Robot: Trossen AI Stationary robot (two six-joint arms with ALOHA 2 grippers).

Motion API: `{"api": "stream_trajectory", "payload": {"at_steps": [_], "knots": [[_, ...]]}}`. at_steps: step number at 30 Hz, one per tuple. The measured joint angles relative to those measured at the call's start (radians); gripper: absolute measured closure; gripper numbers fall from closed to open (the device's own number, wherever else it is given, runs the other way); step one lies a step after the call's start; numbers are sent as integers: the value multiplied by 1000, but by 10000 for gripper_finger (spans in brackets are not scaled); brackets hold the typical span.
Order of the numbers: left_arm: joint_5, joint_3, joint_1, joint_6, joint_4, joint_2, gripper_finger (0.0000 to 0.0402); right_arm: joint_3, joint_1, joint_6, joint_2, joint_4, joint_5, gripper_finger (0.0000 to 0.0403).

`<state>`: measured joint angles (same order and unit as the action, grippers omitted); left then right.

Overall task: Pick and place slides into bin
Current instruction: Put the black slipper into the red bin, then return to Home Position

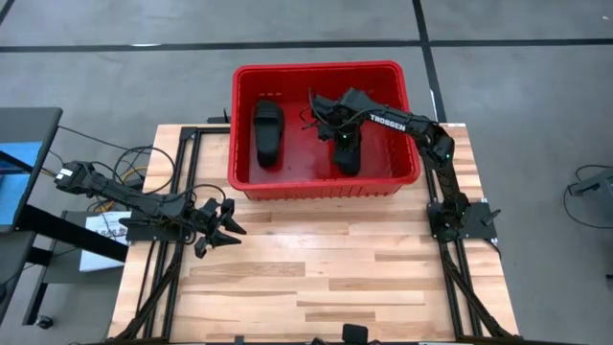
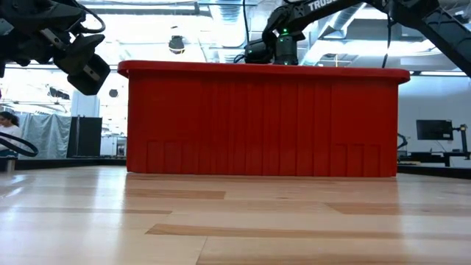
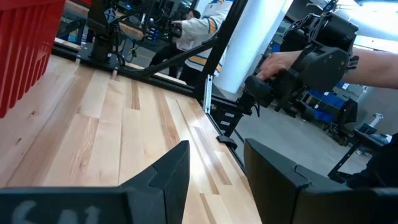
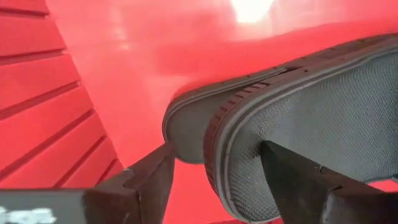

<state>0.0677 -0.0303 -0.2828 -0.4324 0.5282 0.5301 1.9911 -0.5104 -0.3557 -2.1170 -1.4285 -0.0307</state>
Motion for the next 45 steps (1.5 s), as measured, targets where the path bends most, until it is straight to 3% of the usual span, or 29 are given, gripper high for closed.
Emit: {"api": "stream_trajectory", "payload": {"at_steps": [28,45], "knots": [[2,0,0,0,1,0,260,4,22,-13,3,-86,-103,170],[0,0,0,-1,1,0,260,248,29,1,11,-142,-106,170]]}}
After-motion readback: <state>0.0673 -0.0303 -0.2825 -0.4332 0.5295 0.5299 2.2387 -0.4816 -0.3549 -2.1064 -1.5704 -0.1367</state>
